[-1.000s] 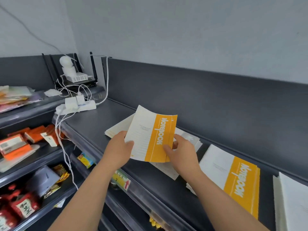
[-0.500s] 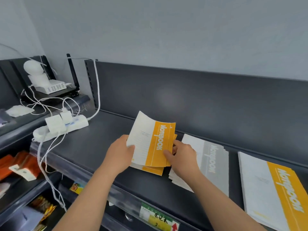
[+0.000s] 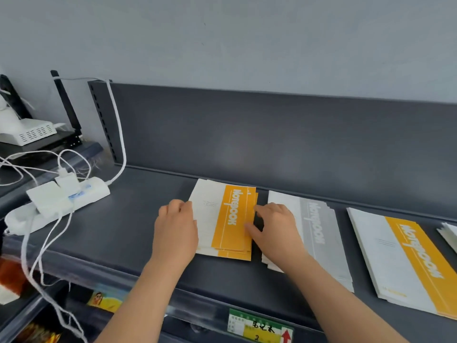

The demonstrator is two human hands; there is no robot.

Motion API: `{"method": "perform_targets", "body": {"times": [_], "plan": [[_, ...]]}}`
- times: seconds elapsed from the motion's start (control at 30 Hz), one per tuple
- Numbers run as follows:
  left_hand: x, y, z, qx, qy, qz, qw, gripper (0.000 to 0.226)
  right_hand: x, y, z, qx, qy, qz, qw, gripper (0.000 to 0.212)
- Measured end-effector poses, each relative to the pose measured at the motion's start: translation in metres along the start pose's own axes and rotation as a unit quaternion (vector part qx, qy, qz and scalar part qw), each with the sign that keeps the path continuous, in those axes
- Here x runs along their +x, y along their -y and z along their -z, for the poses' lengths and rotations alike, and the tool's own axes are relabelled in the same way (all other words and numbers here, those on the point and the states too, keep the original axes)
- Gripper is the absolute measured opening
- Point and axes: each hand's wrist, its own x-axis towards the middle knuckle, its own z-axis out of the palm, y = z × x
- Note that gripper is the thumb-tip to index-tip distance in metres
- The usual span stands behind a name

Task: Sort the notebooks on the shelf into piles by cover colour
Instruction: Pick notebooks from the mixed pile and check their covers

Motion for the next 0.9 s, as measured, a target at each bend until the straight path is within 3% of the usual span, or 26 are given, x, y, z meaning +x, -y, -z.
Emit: {"method": "perform_targets", "body": {"times": [0.17, 0.5, 0.9], "plan": [[-0.003, -0.033, 0.006, -0.066, -0.017, -0.068, 0.995, 0.04, -0.013, -0.019, 0.022, 0.008, -0.042, -0.016, 0.999, 0.043], [-0.031, -0.131, -0.016, -0.148, 0.023, -0.178, 0.973, 0.038, -0.078, -0.086, 0.074, -0.027, -0.103, -0.115, 0.988, 0.031], [-0.114, -0.306, -0.048, -0.215, 0.056, -0.263, 0.939, 0.034, -0.191, -0.228, 0.171, -0.046, -0.154, -0.204, 0.966, 0.026]]}}
